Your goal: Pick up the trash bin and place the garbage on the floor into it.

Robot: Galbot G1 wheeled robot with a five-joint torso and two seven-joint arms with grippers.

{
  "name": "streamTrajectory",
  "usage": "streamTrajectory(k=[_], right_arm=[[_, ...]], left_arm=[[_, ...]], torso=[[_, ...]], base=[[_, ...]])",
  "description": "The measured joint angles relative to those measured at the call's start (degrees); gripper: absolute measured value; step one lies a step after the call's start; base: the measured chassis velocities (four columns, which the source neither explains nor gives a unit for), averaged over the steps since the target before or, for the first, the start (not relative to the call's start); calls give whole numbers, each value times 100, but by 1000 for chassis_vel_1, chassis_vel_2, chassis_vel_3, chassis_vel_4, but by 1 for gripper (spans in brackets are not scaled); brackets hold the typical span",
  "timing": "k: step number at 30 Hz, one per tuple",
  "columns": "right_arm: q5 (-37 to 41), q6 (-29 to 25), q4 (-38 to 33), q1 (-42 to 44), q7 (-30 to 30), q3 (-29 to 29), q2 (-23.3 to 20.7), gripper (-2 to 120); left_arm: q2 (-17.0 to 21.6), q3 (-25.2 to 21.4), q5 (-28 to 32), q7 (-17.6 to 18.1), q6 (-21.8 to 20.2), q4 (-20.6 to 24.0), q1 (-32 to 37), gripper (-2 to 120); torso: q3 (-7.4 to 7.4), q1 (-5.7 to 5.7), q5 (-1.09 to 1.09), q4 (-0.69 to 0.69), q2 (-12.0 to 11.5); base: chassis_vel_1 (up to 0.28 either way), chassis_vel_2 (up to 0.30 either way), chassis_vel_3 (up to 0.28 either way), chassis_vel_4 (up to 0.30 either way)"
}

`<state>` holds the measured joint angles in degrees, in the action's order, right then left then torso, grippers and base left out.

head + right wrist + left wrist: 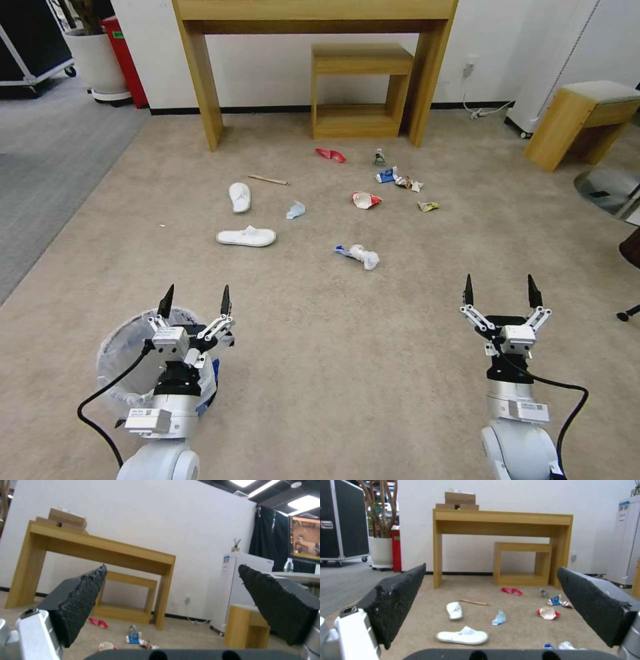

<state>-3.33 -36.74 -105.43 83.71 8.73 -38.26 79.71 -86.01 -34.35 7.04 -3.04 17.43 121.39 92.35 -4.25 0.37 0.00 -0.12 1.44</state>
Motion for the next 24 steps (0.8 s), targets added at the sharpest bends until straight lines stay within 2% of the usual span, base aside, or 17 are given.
streamTrajectory(k=[11, 24], right_arm=[[-88, -57, 21, 15, 39, -45, -25, 100], [-242, -81, 13, -28, 92, -42, -37, 100]], left_arm=[[-18, 49, -19, -29, 20, 44, 70, 98], [-8, 67, -19, -36, 24, 111, 120, 98]], torso=[[0, 0, 2, 0, 0], [0, 0, 1, 0, 0]], base=[[15, 16, -15, -13], [114, 111, -104, -105]])
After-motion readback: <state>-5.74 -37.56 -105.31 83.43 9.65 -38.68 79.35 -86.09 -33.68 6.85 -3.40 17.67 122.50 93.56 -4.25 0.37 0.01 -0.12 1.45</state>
